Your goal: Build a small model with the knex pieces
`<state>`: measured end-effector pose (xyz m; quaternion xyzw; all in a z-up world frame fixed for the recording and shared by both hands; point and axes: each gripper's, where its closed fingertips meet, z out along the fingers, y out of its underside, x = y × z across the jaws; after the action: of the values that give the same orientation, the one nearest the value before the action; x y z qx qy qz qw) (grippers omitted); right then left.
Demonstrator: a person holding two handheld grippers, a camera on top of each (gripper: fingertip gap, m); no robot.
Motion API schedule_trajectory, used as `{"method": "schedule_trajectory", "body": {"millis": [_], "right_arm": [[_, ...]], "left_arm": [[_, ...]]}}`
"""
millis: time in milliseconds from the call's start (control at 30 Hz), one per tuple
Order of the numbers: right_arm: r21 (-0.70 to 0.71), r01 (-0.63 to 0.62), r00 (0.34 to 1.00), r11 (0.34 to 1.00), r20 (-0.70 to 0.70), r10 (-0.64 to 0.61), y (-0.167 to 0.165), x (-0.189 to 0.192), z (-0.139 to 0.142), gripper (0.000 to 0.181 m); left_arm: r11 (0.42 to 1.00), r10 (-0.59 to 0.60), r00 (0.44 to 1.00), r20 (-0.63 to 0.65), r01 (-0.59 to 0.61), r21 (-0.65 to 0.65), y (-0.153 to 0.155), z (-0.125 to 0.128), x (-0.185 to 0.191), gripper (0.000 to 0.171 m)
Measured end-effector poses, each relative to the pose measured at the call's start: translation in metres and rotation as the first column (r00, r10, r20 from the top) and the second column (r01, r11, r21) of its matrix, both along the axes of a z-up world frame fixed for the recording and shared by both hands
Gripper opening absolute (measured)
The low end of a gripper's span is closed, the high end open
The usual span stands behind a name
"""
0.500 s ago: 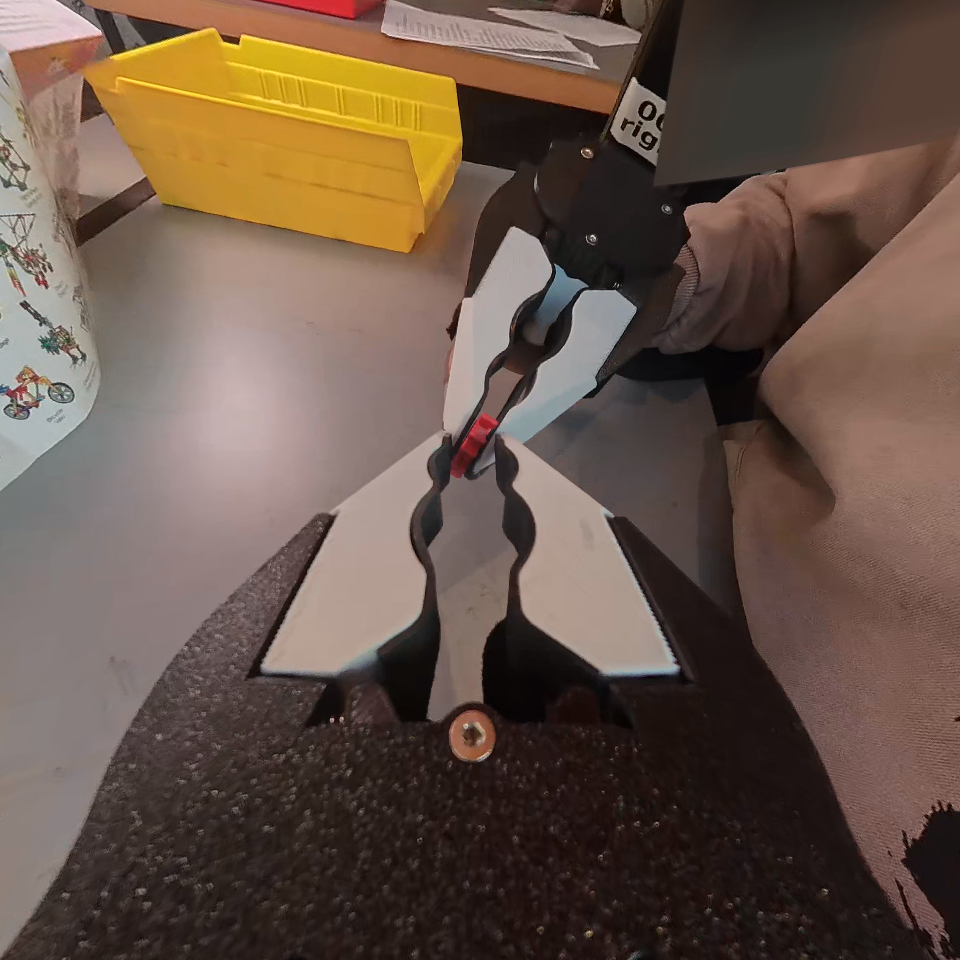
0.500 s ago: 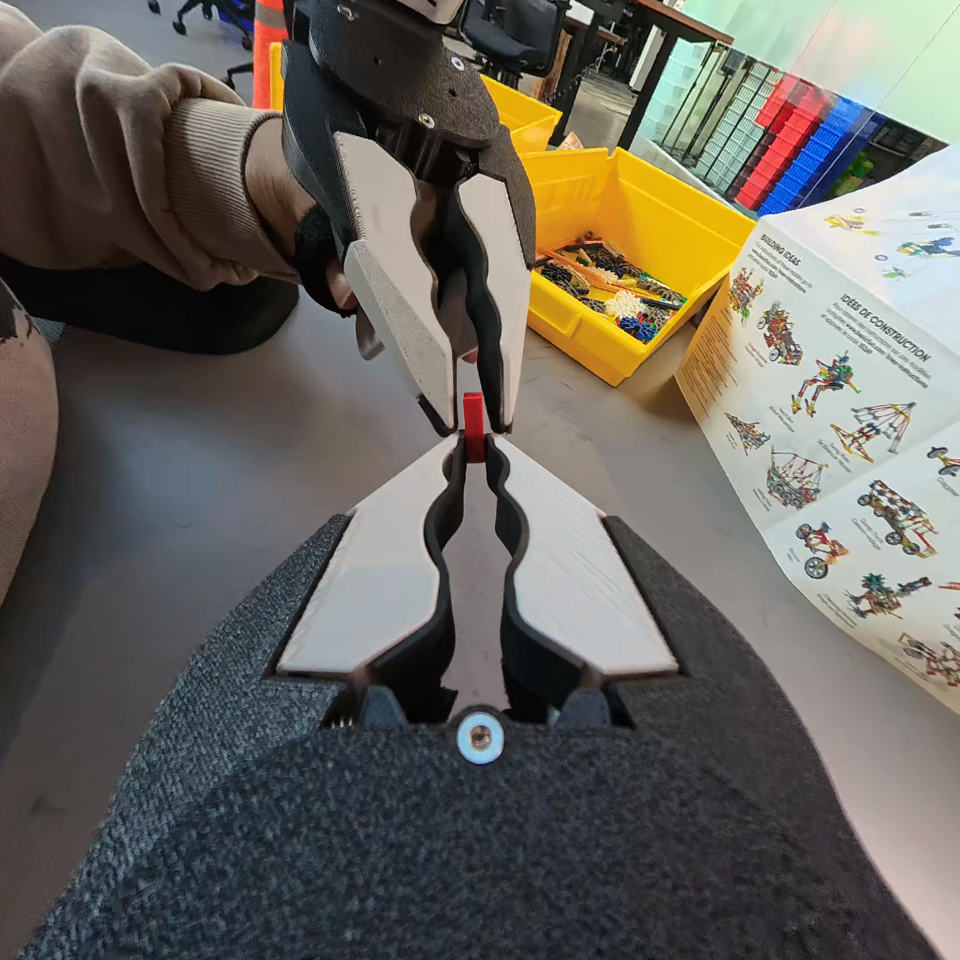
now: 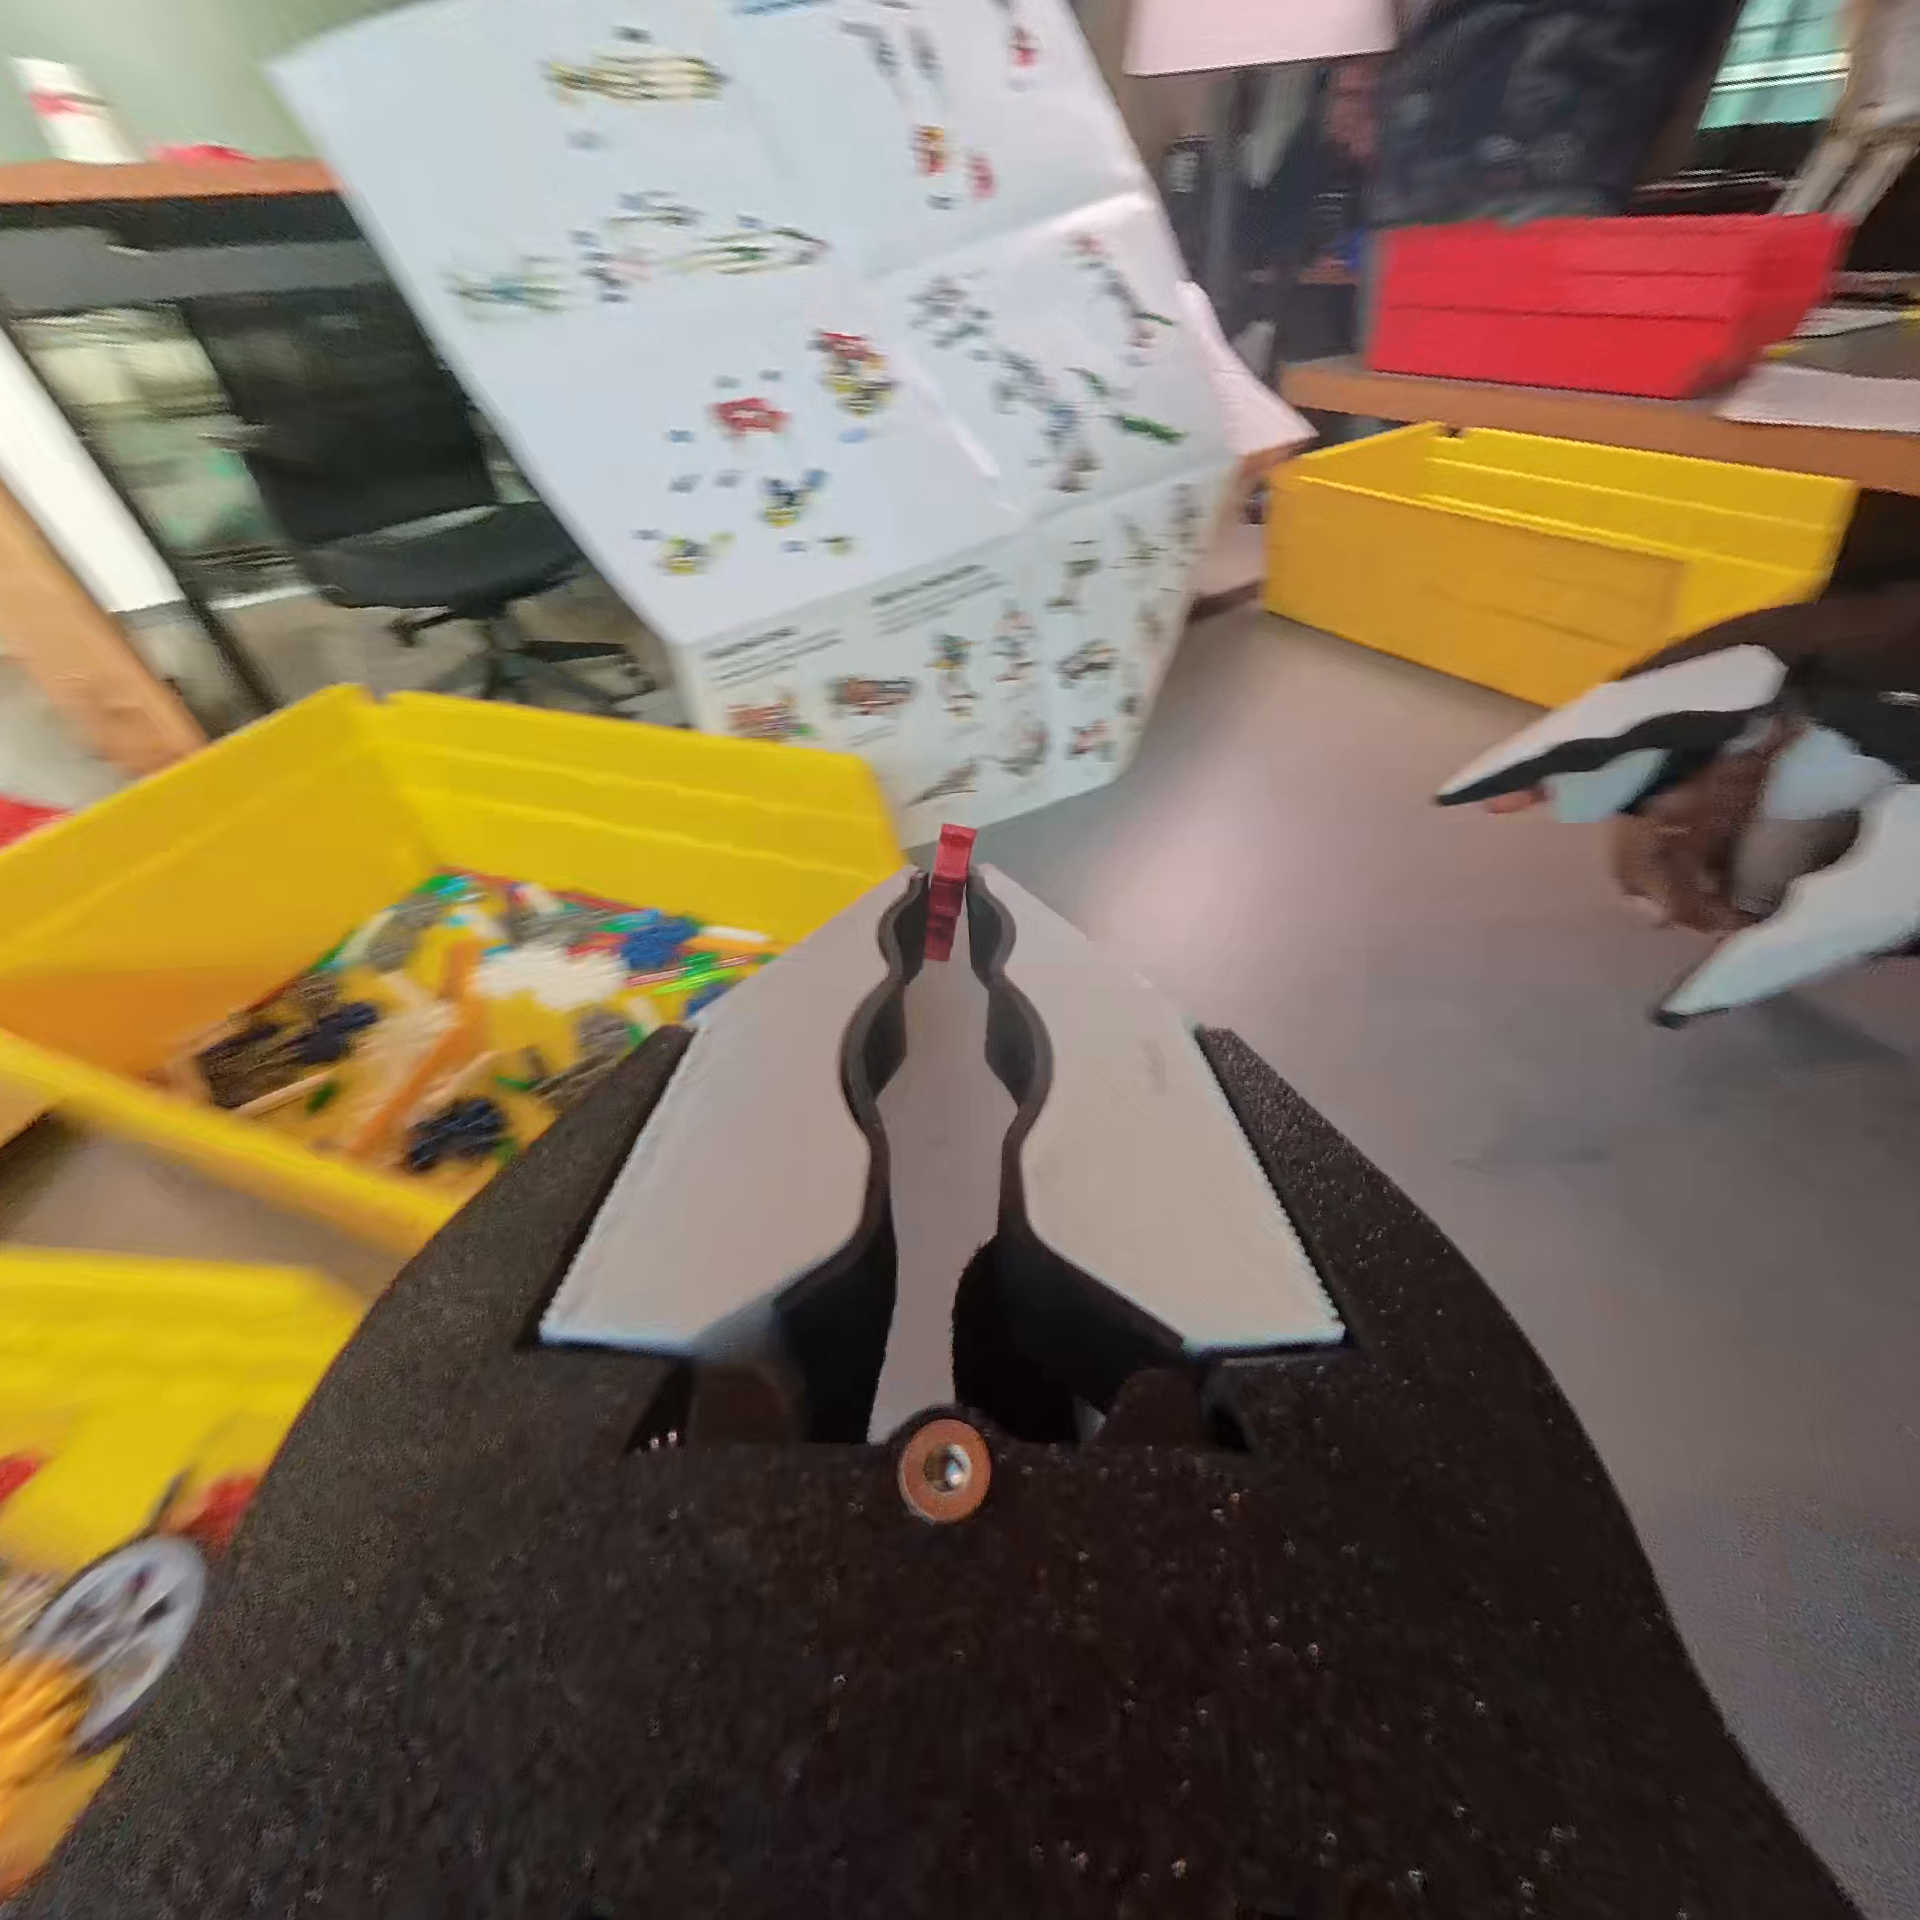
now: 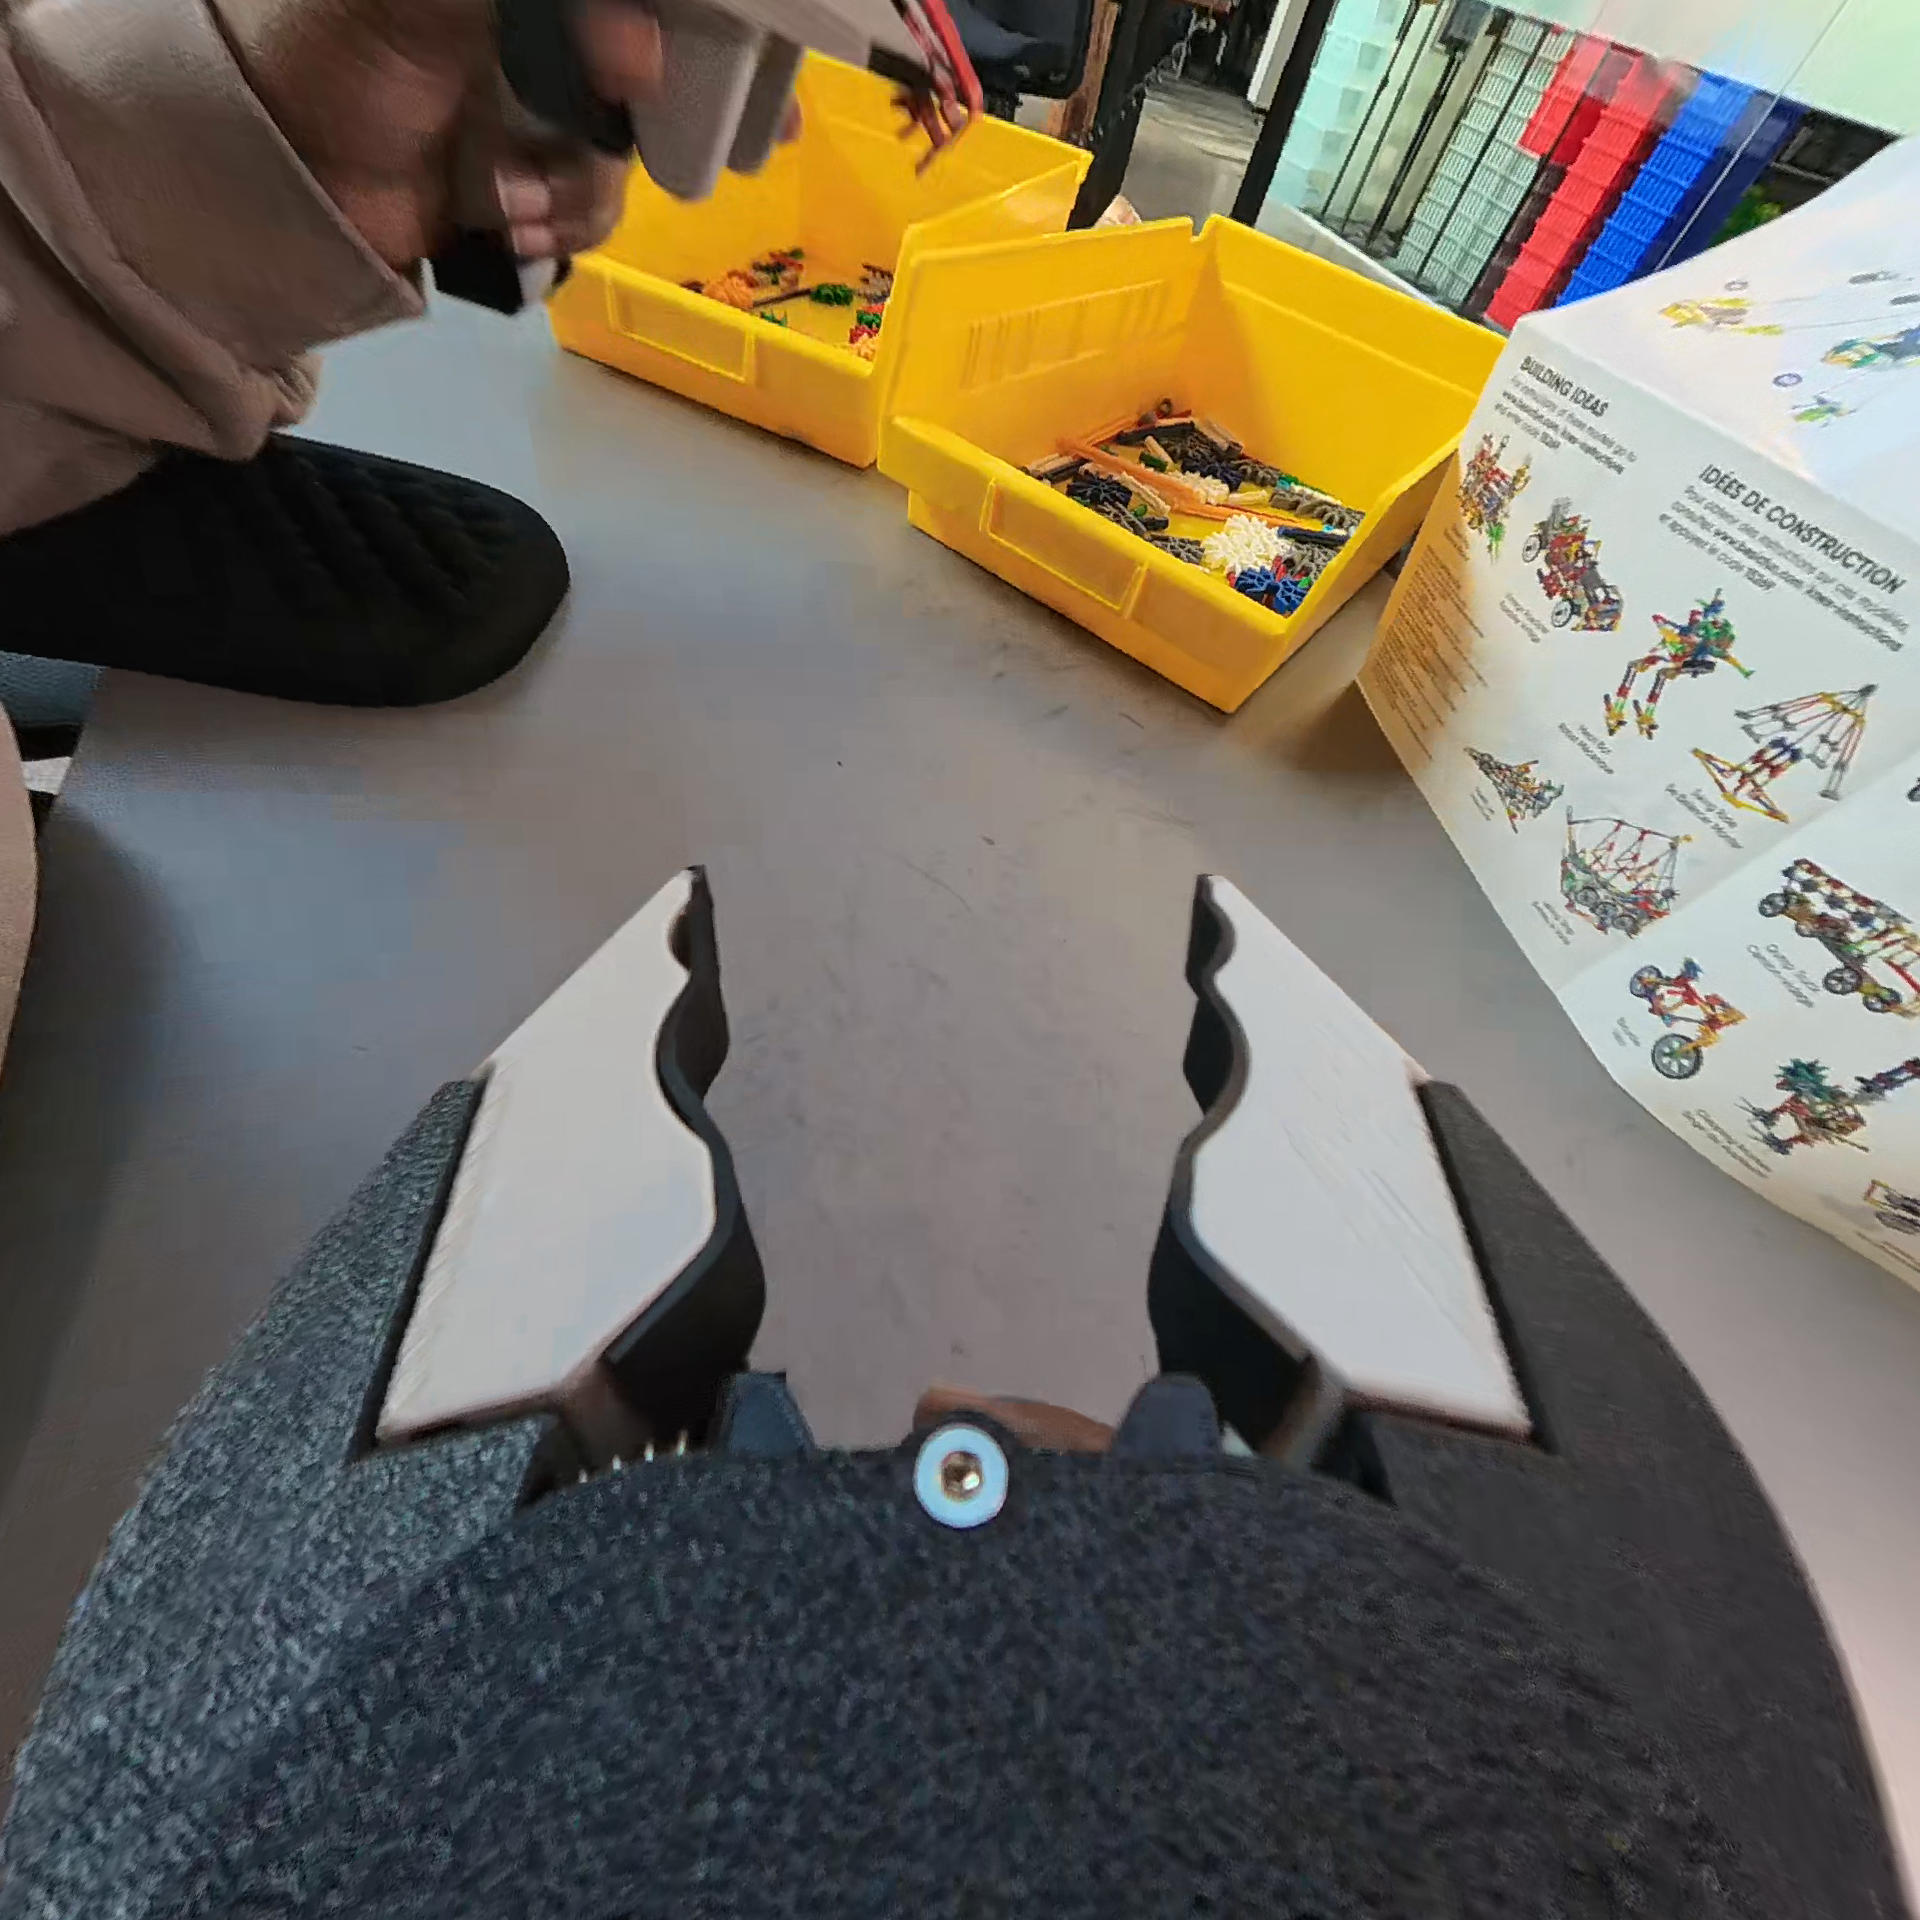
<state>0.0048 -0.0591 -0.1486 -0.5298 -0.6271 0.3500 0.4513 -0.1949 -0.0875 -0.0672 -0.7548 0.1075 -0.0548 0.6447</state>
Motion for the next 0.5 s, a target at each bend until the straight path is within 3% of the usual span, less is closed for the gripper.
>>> {"method": "schedule_trajectory", "body": {"millis": [67,100,167,233,333,500], "right_arm": [[-0.037,0.026,0.999,0.999,0.038,-0.025,0.005,0.002,-0.006,0.108],[-0.049,0.035,0.999,0.998,0.040,-0.033,0.007,0.003,-0.006,0.110],[-0.050,0.049,0.998,0.998,0.042,-0.047,0.009,0.005,-0.007,0.104],[-0.031,0.056,0.997,0.998,0.050,-0.055,0.010,0.006,-0.006,0.099],[-0.005,0.071,0.996,0.997,0.052,-0.070,0.011,0.010,-0.003,0.095],[-0.006,0.103,0.993,0.995,0.062,-0.102,0.013,0.018,-0.001,0.099]], "left_arm": [[0.964,0.266,0.962,-0.054,-0.266,0.003,-0.016,0.005,-0.074,0.007],[0.912,0.408,0.908,-0.089,-0.410,0.001,-0.027,0.005,-0.115,0.008],[0.793,0.595,0.793,-0.130,-0.606,-0.061,-0.049,-0.005,-0.180,0.032],[0.751,0.641,0.765,-0.064,-0.643,-0.149,-0.059,-0.019,-0.208,0.057],[0.782,0.619,0.784,0.049,-0.608,-0.137,-0.060,-0.018,-0.210,0.063],[0.816,0.577,0.817,0.013,-0.575,-0.061,-0.057,-0.014,-0.190,0.071]]}}
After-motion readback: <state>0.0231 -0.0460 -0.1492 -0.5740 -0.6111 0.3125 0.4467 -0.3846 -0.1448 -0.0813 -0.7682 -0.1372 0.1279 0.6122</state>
